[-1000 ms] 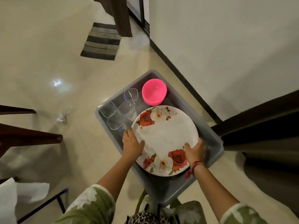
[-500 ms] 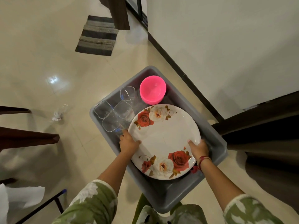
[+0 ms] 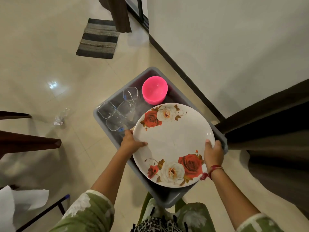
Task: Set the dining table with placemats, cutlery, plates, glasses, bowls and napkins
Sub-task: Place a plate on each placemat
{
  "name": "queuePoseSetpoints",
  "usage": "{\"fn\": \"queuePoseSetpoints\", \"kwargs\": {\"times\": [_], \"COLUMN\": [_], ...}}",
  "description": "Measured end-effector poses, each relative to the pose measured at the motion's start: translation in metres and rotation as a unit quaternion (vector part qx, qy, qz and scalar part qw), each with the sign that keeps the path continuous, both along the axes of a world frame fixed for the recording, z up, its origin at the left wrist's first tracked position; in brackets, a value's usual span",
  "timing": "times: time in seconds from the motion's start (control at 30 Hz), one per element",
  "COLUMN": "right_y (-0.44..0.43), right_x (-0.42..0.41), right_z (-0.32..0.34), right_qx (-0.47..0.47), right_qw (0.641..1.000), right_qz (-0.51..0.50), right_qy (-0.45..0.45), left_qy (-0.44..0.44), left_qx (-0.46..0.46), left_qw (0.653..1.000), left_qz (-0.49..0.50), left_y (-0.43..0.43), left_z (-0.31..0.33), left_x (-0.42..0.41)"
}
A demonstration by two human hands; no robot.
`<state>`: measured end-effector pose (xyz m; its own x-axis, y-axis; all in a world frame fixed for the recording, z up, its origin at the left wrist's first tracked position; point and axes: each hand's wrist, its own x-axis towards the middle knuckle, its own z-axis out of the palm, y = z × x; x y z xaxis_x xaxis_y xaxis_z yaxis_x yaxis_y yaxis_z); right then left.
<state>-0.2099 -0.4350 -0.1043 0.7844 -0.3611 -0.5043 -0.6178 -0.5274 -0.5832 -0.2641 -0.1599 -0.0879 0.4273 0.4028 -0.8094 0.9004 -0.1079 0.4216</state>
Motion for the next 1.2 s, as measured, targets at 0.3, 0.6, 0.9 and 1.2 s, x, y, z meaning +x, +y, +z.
{"fn": "queuePoseSetpoints", "kwargs": {"times": [0.3, 0.6, 0.9, 1.2], "right_y": [-0.031, -0.024, 0.061, 0.164], "right_x": [-0.023, -0.02, -0.057, -0.143], "right_z": [0.086, 0.177, 0.208, 0.227], "right_qx": [0.085, 0.156, 0.248, 0.303], "right_qw": [0.992, 0.97, 0.913, 0.828], "right_qz": [-0.001, 0.112, 0.296, 0.468], "right_qy": [-0.092, -0.147, -0.13, -0.059], "left_qy": [-0.097, -0.217, -0.273, -0.315], "left_qx": [-0.031, 0.003, 0.088, 0.154], "left_qw": [0.993, 0.968, 0.893, 0.736], "left_qz": [-0.055, 0.122, 0.347, 0.578], "left_y": [-0.015, -0.034, -0.037, -0.038], "left_z": [0.1, 0.191, 0.237, 0.253], "left_x": [-0.036, -0.105, -0.228, -0.358]}}
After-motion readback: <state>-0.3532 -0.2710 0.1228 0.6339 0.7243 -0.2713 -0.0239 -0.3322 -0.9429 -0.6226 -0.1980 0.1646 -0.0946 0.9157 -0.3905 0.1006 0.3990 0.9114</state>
